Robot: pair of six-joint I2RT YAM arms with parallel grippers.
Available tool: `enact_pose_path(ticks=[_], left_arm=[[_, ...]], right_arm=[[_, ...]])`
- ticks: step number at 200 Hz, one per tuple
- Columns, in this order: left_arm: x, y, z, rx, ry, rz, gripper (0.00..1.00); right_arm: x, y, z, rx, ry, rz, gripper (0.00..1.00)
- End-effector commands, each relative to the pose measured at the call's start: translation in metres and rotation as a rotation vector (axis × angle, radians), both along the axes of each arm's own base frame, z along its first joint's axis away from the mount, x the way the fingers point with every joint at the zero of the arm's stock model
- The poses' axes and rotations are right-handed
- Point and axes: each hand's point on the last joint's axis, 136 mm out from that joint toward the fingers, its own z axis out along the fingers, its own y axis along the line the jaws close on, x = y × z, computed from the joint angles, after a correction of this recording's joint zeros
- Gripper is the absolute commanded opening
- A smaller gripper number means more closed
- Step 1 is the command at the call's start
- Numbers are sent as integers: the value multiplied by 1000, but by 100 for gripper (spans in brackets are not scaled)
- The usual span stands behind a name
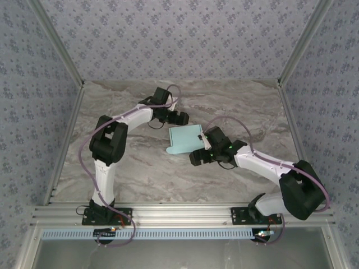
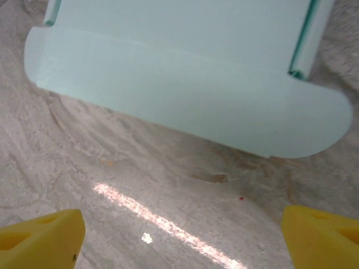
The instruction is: Fold the paper box
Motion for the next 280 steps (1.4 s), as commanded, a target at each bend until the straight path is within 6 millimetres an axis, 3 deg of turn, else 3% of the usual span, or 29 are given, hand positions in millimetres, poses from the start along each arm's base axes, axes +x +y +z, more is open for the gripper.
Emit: enact_pose_path(ticks=[1, 40, 110, 174, 246, 280], left_arm=[[-24, -10, 1, -39, 91, -116, 90], [-53, -14, 12, -146, 170, -184, 84], [-97, 2, 17, -203, 204, -160, 76], [-74, 12, 11, -102, 158, -61, 82], [-77, 4, 0, -76, 196, -79, 71], [-76, 4, -8, -66, 215, -82, 61]], right_arm=[[-12, 7, -6, 50, 77, 33, 92], [-11, 0, -9, 113, 159, 20, 92], [-2, -23, -9, 222, 247, -83, 90], [19, -11, -13, 422, 264, -226, 77], [30, -6, -22, 511, 265, -286, 55], [33, -6, -25, 539, 257, -310, 46]])
